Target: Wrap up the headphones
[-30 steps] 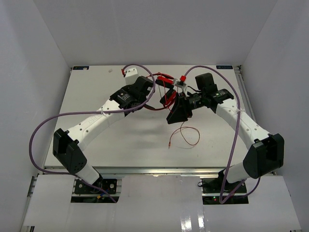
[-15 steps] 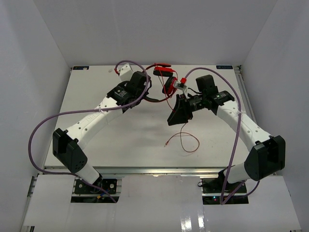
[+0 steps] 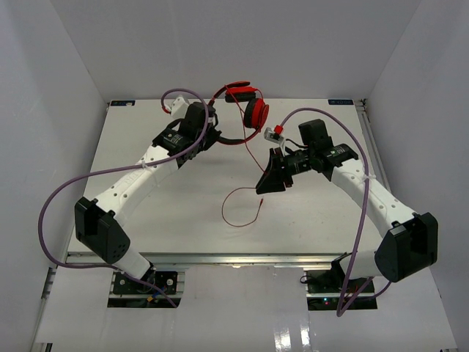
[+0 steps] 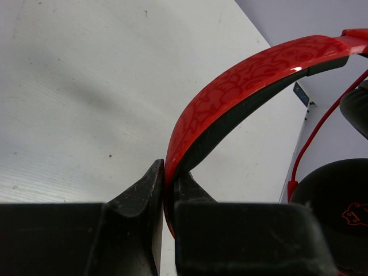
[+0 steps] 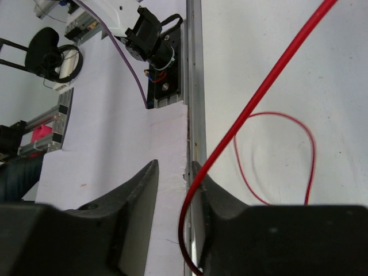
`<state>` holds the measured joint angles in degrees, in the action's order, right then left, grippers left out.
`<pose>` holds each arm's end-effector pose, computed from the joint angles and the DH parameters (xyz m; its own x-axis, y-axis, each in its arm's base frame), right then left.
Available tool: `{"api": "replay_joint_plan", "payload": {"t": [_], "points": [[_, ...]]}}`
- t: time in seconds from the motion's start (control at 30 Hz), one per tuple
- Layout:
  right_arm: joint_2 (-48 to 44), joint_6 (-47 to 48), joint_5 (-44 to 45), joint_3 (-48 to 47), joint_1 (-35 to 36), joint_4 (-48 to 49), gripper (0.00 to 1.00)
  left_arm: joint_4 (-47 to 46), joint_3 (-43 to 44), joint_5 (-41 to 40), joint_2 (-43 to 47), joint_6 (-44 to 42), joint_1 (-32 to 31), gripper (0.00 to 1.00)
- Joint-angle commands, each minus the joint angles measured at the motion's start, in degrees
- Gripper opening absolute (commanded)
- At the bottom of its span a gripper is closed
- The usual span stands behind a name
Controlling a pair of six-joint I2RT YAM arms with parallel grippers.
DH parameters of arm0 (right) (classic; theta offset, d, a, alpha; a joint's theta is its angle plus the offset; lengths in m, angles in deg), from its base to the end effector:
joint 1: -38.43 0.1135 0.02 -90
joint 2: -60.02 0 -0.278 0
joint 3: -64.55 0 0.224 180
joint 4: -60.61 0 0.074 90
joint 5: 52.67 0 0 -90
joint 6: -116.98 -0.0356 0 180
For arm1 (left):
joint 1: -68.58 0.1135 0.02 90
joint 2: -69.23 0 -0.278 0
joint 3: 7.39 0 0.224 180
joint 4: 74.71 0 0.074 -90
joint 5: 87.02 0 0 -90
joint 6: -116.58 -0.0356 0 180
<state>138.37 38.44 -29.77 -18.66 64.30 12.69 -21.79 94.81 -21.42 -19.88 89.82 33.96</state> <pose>0.2118 0.1391 0.3448 -0.4480 -0.3032 -0.8410 -0.8820 -0.0039 0.4712 0.2681 -0.1672 0.3740 -0.4662 -0.6663 -0.5820 -0.3552 0.7435 -0.5666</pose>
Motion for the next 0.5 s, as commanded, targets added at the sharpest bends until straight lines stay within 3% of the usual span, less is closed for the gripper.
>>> {"api": "replay_joint_plan", "payload": {"t": [0.0, 0.17, 0.47], "points": [[-2.2, 1.73, 1.69, 0.7, 0.54, 1.18, 0.29, -5.49, 2.14, 2.71, 4.19, 2.7, 0.25, 0.0], [-3.24, 2.37, 2.81, 2.28, 1.03, 1.31, 0.15, -5.53, 2.67, 3.44, 4.25, 2.41, 0.74, 0.0], [-3.99, 3.0, 6.1, 6.33, 2.52, 3.14, 0.14, -8.15, 3.73, 7.49, 3.74, 3.94, 0.87, 0.0]]}}
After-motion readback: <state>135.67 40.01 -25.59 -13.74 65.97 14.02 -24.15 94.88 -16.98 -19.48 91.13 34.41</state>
